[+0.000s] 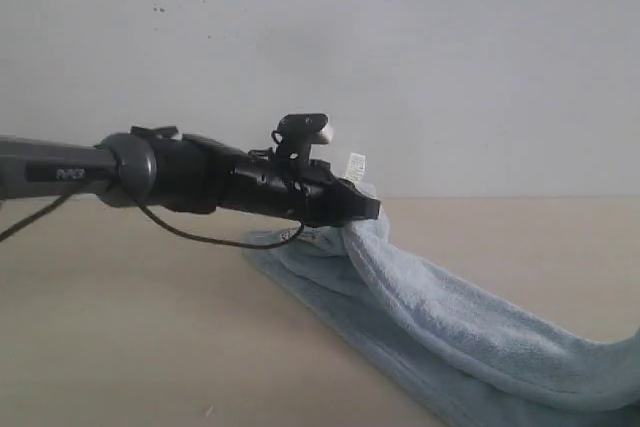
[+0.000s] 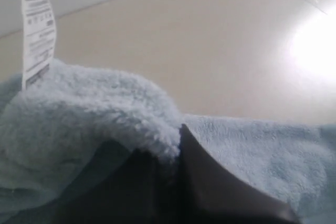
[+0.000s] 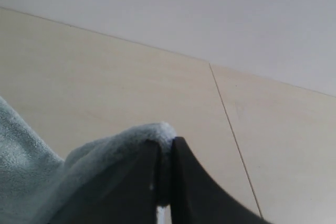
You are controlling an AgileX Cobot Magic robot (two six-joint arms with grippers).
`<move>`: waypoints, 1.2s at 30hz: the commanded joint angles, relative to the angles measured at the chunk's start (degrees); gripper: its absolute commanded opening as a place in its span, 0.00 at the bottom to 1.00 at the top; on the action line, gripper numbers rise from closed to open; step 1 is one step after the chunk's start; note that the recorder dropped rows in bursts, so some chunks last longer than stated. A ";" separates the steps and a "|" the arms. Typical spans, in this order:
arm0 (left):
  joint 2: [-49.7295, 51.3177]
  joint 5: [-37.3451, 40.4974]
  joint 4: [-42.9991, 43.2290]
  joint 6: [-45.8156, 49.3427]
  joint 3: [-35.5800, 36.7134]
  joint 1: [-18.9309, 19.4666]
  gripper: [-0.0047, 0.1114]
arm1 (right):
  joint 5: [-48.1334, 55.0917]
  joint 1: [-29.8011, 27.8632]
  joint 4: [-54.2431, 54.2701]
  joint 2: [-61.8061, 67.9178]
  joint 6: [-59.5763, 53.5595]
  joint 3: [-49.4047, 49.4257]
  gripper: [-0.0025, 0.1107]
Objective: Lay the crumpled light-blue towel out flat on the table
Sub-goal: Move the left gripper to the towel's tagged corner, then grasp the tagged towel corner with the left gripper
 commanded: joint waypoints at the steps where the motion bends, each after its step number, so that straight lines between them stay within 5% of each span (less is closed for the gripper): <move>1: -3.29 -1.15 16.57 -10.09 -0.41 -5.37 0.08 | -0.53 -0.14 2.32 -0.14 -0.37 -0.07 0.05; 9: 3.07 0.37 17.54 -7.32 -0.41 -15.23 0.08 | 0.02 -0.14 3.10 -0.14 -2.34 -0.07 0.05; 16: 5.10 5.54 31.39 -12.27 -0.41 -20.86 0.10 | 0.49 -0.14 3.61 -0.14 -2.34 -0.07 0.05; 17: 4.82 5.78 31.99 -12.25 -0.41 -21.06 0.14 | 0.49 -0.14 4.00 -0.14 -2.43 -0.07 0.05; 20: 2.01 7.06 33.89 -14.21 -0.41 -21.21 0.64 | 0.39 -0.14 4.85 -0.14 -2.43 -0.07 0.05; 21: 1.20 7.21 35.22 -16.00 -0.41 -21.10 0.71 | 0.29 -0.14 5.20 -0.14 -2.43 -0.07 0.05; 25: -4.30 10.38 57.52 -31.27 -0.41 -20.52 0.57 | -0.53 -0.14 6.94 -0.14 -2.43 -0.07 0.05; 27: -5.84 12.26 65.26 -37.64 -0.41 -19.23 0.58 | -0.53 -0.14 6.94 -0.14 -2.43 -0.07 0.05; 36: -2.13 7.56 69.12 -41.69 -0.41 -15.82 0.58 | -1.35 -0.14 7.30 -0.14 -2.43 -0.07 0.05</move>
